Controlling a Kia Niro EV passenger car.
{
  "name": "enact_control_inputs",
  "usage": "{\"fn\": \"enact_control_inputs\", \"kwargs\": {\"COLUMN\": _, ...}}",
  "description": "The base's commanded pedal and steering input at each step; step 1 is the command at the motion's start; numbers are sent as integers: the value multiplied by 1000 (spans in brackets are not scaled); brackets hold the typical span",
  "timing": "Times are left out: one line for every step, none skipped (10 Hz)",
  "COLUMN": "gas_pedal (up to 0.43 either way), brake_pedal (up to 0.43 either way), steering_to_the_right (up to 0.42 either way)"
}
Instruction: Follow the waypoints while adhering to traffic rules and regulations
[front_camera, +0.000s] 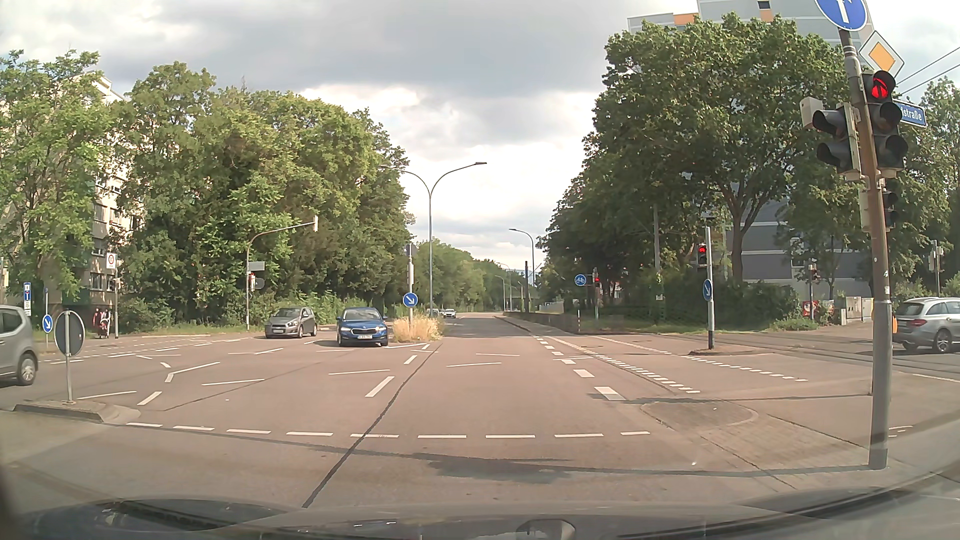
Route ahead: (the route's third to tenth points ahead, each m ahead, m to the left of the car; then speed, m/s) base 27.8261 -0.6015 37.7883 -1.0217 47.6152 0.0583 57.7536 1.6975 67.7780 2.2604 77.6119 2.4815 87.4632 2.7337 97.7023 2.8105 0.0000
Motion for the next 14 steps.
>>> {"fn": "enact_control_inputs", "kwargs": {"gas_pedal": 0, "brake_pedal": 220, "steering_to_the_right": -8}}
{"fn": "enact_control_inputs", "kwargs": {"gas_pedal": 0, "brake_pedal": 220, "steering_to_the_right": -8}}
{"fn": "enact_control_inputs", "kwargs": {"gas_pedal": 0, "brake_pedal": 220, "steering_to_the_right": -8}}
{"fn": "enact_control_inputs", "kwargs": {"gas_pedal": 0, "brake_pedal": 220, "steering_to_the_right": -8}}
{"fn": "enact_control_inputs", "kwargs": {"gas_pedal": 0, "brake_pedal": 220, "steering_to_the_right": -8}}
{"fn": "enact_control_inputs", "kwargs": {"gas_pedal": 0, "brake_pedal": 220, "steering_to_the_right": -8}}
{"fn": "enact_control_inputs", "kwargs": {"gas_pedal": 0, "brake_pedal": 220, "steering_to_the_right": -8}}
{"fn": "enact_control_inputs", "kwargs": {"gas_pedal": 0, "brake_pedal": 220, "steering_to_the_right": -8}}
{"fn": "enact_control_inputs", "kwargs": {"gas_pedal": 0, "brake_pedal": 220, "steering_to_the_right": -8}}
{"fn": "enact_control_inputs", "kwargs": {"gas_pedal": 0, "brake_pedal": 220, "steering_to_the_right": -8}}
{"fn": "enact_control_inputs", "kwargs": {"gas_pedal": 0, "brake_pedal": 220, "steering_to_the_right": -8}}
{"fn": "enact_control_inputs", "kwargs": {"gas_pedal": 0, "brake_pedal": 220, "steering_to_the_right": -8}}
{"fn": "enact_control_inputs", "kwargs": {"gas_pedal": 0, "brake_pedal": 220, "steering_to_the_right": -8}}
{"fn": "enact_control_inputs", "kwargs": {"gas_pedal": 0, "brake_pedal": 220, "steering_to_the_right": -8}}
